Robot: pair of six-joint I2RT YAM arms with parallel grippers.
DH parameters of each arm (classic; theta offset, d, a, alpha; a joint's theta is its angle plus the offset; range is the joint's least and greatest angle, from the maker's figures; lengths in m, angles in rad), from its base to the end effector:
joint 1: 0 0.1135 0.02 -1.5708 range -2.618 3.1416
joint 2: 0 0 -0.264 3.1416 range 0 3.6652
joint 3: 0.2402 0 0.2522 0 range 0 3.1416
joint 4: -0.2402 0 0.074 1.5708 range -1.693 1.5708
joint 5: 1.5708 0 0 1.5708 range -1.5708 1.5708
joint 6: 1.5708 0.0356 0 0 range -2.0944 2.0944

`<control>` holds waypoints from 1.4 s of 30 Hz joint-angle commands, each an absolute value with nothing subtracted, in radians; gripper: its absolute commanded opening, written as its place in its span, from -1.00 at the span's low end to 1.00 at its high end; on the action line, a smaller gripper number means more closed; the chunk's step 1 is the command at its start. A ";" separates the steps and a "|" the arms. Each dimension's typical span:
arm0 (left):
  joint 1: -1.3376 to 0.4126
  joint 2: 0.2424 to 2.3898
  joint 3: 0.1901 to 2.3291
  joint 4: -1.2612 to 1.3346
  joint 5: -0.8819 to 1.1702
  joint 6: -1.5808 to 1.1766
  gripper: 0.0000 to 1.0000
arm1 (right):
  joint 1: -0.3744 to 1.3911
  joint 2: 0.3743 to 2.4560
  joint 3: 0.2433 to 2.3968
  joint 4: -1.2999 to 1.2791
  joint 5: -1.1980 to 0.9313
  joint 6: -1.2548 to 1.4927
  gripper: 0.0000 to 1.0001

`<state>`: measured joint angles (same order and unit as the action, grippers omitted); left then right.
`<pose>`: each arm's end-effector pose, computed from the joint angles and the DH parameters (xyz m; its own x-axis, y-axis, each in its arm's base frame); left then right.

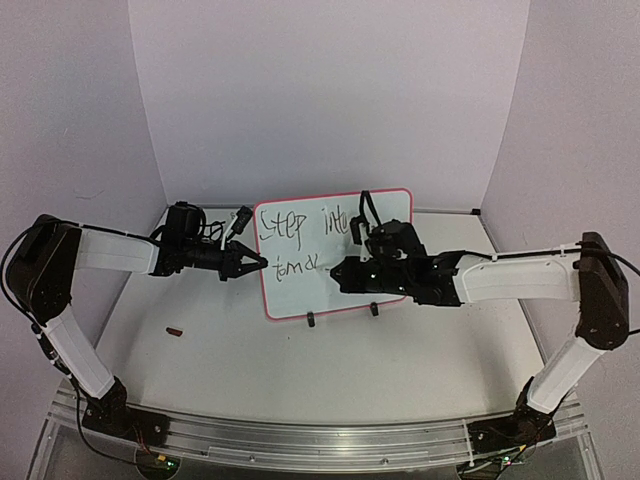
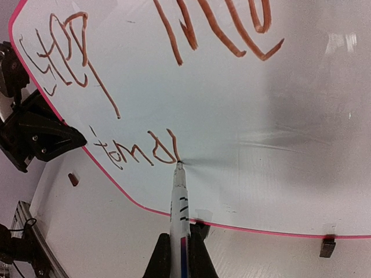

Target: Write a sentence on the whiteboard

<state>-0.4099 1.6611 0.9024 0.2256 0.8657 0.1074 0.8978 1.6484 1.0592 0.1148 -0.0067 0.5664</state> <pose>0.3070 -0.1629 0.2021 -0.3712 0.2371 -0.8978 0.9048 0.3094 -0.2925 0.2335 0.2933 0.2404 -0.6619 0.0306 -0.7490 -0.5102 0.7137 0.4799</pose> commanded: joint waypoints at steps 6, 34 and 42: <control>-0.413 1.676 0.897 0.161 0.733 0.157 -1.00 | 0.893 1.653 1.051 0.114 0.000 0.592 -1.00; -0.413 1.672 0.897 0.161 0.733 0.157 -1.00 | 0.893 1.550 0.991 0.208 0.064 0.588 -1.00; -0.413 1.675 0.897 0.162 0.735 0.156 -1.00 | 0.893 1.505 0.984 0.212 0.075 0.564 -1.00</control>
